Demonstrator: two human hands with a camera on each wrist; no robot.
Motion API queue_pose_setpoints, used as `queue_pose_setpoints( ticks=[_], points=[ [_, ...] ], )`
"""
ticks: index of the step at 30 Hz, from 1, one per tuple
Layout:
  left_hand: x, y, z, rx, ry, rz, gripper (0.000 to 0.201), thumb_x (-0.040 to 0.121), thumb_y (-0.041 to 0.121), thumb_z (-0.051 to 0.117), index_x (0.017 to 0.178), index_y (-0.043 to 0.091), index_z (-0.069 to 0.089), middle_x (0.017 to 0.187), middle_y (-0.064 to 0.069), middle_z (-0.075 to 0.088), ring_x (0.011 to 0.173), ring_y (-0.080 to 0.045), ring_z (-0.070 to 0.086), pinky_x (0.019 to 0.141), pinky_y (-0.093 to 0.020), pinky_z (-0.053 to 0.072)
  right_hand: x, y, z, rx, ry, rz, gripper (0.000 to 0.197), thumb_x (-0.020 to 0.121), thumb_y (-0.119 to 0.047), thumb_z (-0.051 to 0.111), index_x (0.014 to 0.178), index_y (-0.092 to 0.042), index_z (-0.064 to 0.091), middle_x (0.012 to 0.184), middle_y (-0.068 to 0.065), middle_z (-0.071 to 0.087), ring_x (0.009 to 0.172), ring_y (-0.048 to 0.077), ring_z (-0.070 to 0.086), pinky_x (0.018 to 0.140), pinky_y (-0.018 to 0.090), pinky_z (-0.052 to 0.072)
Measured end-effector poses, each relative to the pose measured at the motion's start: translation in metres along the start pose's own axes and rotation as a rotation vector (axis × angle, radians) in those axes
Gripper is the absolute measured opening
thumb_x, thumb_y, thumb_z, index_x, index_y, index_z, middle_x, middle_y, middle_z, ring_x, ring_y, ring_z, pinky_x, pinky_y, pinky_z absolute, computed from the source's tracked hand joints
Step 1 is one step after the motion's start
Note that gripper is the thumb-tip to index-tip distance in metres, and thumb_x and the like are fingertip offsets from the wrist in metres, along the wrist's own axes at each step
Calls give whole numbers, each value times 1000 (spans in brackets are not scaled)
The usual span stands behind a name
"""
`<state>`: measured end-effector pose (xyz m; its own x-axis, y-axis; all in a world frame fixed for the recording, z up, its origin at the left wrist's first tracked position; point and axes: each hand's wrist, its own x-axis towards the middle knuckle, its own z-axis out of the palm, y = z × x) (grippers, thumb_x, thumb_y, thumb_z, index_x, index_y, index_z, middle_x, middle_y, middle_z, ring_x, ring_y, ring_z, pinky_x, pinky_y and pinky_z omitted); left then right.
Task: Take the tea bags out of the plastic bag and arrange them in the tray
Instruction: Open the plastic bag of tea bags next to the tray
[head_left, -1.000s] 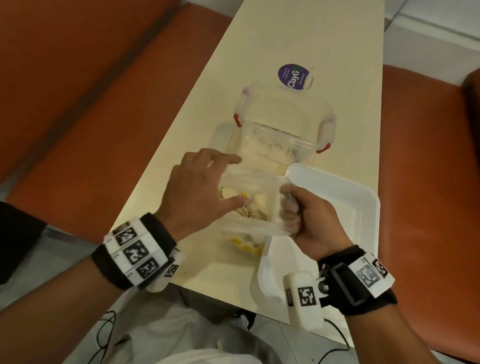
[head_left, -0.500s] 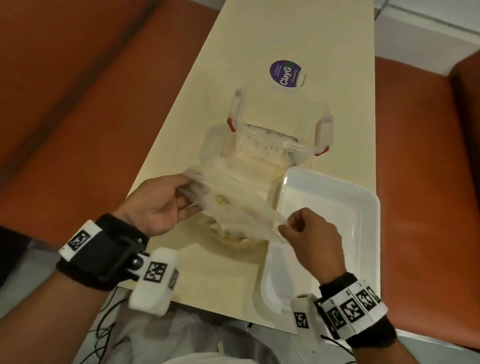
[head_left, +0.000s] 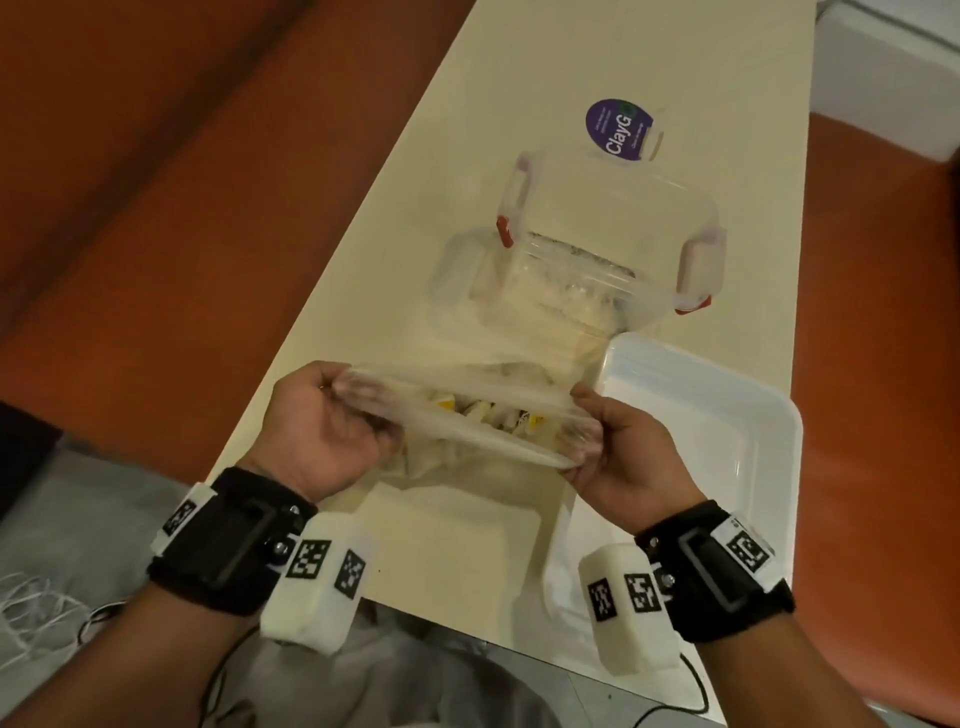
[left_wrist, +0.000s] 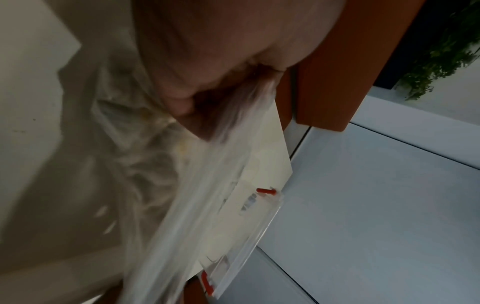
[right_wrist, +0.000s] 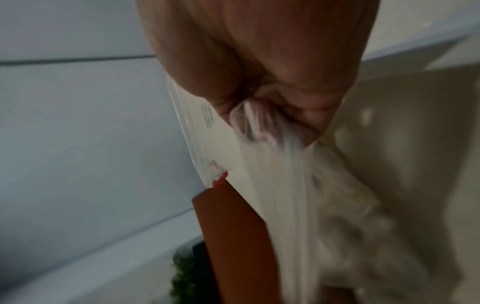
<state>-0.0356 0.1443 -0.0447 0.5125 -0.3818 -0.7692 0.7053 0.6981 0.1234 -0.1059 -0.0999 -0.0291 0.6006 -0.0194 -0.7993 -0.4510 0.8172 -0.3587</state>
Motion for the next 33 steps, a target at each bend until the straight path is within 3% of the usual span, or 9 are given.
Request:
queue_pose_setpoints(
  ticks=[3, 8, 12, 17, 22, 26, 29, 31, 33],
  points=[
    [5, -2, 2, 30, -28, 13, 29, 91, 24, 45, 63, 20, 41, 55, 8, 36, 44, -8, 37, 44, -18, 41, 2, 1, 1, -249, 32, -144, 22, 95, -2, 44, 86, -18, 57, 70, 1, 58, 54, 17, 56, 50, 26, 40],
    [0, -14, 8, 614, 63, 84, 43, 79, 60, 71, 96, 26, 51, 72, 6, 44, 45, -7, 33, 42, -22, 28, -3, -3, -3, -611, -96, -310, 25, 94, 1, 53, 95, -23, 49, 66, -6, 47, 53, 10, 39, 49, 23, 30],
    [-7, -33, 9, 1188, 137, 419, 70, 74, 42, 83, 119, 31, 30, 101, 8, 46, 82, -9, 51, 64, -32, 48, 0, -5, -11, -1138, -99, -476, 36, 86, -2, 69, 97, -22, 41, 80, 5, 46, 65, 18, 39, 53, 24, 32],
    [-4, -33, 0, 1888, 338, 886, 50, 72, 51, 81, 108, 36, 49, 119, 2, 46, 96, -18, 55, 68, -32, 46, 6, 3, -9, -1397, 14, -638, 18, 96, -25, 61, 101, -22, 45, 87, 14, 66, 63, 23, 52, 57, 26, 39],
    [3, -37, 15, 2305, 121, 1234, 52, 73, 58, 74, 116, 33, 61, 118, 1, 59, 105, -25, 53, 77, -39, 44, 3, -2, 7, -1409, -11, -739, 15, 99, -34, 56, 99, -22, 49, 82, -1, 66, 68, 12, 56, 65, 30, 44],
    [16, -34, 29, 2146, 232, 1139, 22, 94, 51, 56, 92, 31, 66, 87, 10, 66, 81, -17, 59, 59, -28, 38, 5, -10, 10, -1453, 84, -745, 40, 87, -33, 75, 112, -24, 45, 79, -10, 55, 65, 4, 52, 57, 15, 37],
    [18, -22, 27, 1686, 159, 875, 18, 97, 40, 58, 89, 27, 67, 84, 8, 69, 83, -24, 66, 65, -31, 46, 1, -10, 2, -1645, 235, -754, 53, 83, -26, 78, 124, -24, 45, 96, -6, 55, 78, 12, 55, 67, 25, 43],
    [12, -16, 31, 1269, 126, 620, 17, 98, 33, 58, 87, 24, 67, 91, 4, 71, 95, -30, 70, 68, -31, 47, 0, -10, -2, -1801, 374, -757, 38, 86, -30, 72, 117, -24, 53, 103, -3, 58, 85, 18, 58, 72, 33, 47],
    [7, -14, 34, 1018, 143, 406, 16, 100, 31, 56, 93, 22, 68, 99, 1, 71, 97, -28, 71, 72, -34, 51, -2, -11, -3, -1832, 473, -692, 15, 88, -37, 66, 93, -24, 60, 89, -6, 64, 80, 20, 61, 66, 32, 45]
  ],
)
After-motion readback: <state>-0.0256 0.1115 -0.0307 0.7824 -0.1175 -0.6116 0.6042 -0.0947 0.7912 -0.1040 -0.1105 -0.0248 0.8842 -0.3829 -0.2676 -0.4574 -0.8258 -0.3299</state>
